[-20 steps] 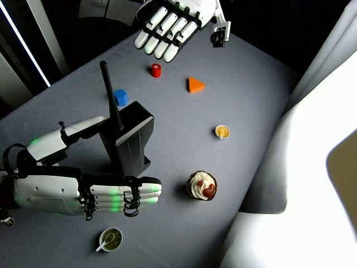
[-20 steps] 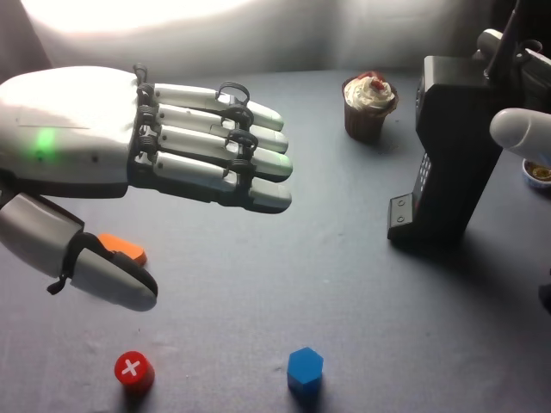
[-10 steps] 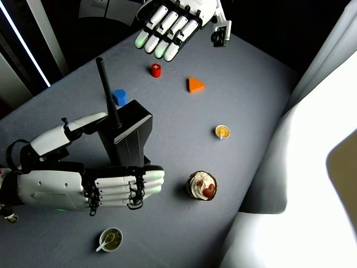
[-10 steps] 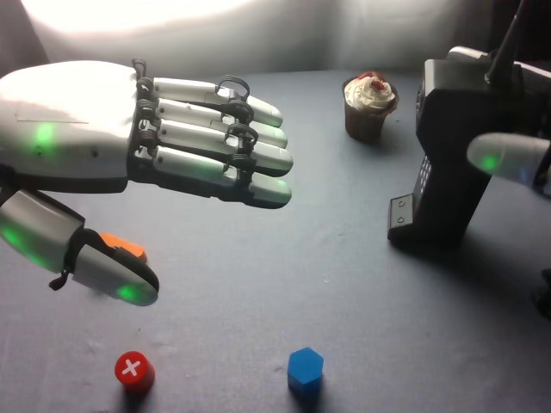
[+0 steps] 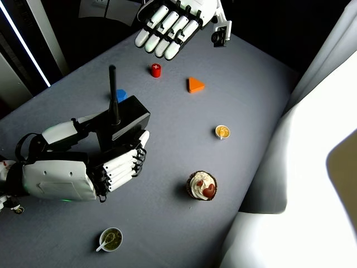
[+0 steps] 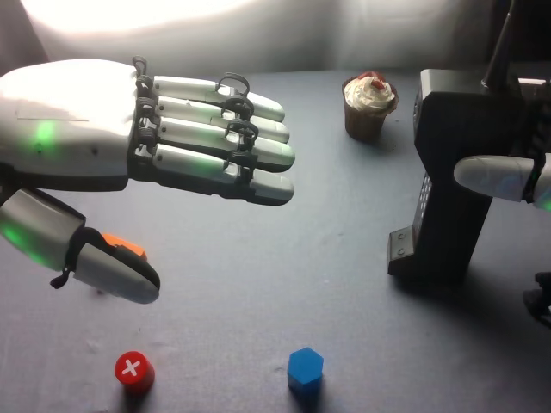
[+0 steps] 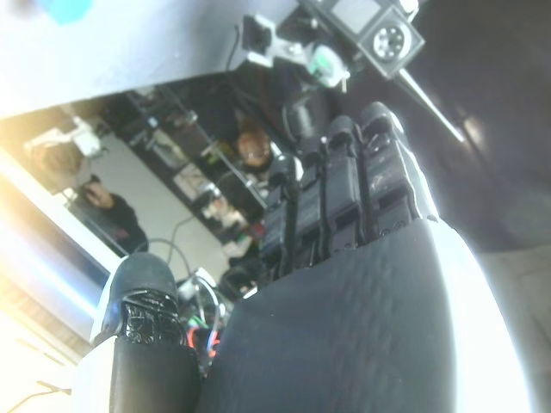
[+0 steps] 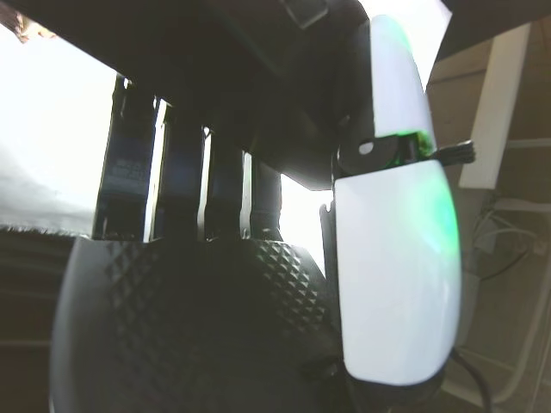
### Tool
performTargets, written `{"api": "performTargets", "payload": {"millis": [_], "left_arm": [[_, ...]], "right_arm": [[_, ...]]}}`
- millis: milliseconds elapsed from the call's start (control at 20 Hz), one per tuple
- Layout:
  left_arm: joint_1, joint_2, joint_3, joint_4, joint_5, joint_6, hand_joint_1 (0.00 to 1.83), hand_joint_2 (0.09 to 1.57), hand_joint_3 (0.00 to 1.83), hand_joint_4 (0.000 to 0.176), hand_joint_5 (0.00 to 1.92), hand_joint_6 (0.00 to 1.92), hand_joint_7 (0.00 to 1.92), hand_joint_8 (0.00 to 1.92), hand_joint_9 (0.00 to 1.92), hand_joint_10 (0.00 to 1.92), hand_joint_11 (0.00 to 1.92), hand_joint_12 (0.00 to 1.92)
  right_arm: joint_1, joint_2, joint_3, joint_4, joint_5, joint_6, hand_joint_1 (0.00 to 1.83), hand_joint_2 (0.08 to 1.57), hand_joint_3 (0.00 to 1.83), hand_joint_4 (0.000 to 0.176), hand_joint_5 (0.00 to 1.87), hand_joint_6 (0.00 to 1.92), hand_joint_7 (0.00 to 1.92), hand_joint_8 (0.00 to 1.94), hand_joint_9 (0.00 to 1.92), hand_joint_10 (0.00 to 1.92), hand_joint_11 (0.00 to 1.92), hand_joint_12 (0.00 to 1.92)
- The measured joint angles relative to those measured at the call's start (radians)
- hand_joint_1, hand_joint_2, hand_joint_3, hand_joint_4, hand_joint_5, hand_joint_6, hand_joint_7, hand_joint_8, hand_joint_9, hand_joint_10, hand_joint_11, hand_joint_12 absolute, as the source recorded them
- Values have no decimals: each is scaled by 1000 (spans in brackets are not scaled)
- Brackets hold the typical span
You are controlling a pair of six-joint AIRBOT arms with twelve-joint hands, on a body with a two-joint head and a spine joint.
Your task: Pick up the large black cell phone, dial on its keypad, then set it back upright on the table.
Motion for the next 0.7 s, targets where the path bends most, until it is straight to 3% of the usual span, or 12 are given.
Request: {"api": "performTargets", "payload": {"millis": [50,100,350,400,450,500,550,700], "left_arm": [[0,-1,5,1,-3,0,90,1198,0,43,158,0,129,0,87,0,0,128],[0,-1,5,1,-3,0,94,1196,0,45,162,1,130,1,89,1,0,124],[-18,-2,5,3,-11,-1,102,1193,0,45,164,0,135,1,99,2,0,160],[-26,-2,5,6,-12,-1,77,1201,3,43,152,1,130,0,97,1,0,162],[-27,-5,5,1,-14,-3,59,1205,2,42,150,0,133,1,106,3,0,193],[-26,-6,4,1,-15,-15,97,1200,0,44,163,5,136,2,114,5,0,202],[-26,-6,2,4,-14,-31,106,1203,0,42,163,3,128,3,111,3,0,165],[-8,-16,9,-23,-32,-102,175,1201,0,42,169,3,131,2,115,2,0,139]], "right_arm": [[0,0,0,0,0,0,1480,1131,3,0,971,696,840,1160,853,1261,831,1619],[0,2,-1,0,0,1,1393,1140,3,0,964,772,855,1190,858,1361,826,1402],[5,5,1,-8,-6,0,1369,1146,0,0,966,812,865,1179,834,1411,815,1300],[11,6,2,-10,-15,-1,1464,1120,2,0,1009,682,885,1089,871,1251,825,1542],[18,7,7,-17,-19,-1,1482,1116,2,0,1020,646,883,1085,872,1221,829,1588],[23,8,10,-16,-25,-3,1394,1129,4,0,977,770,880,1138,883,1316,837,1330],[26,11,12,-16,-28,-3,1376,1135,0,0,964,819,875,1146,879,1345,848,1244],[36,26,18,-27,-31,-2,1368,1144,1,0,949,857,850,1186,864,1366,845,1223]]}}
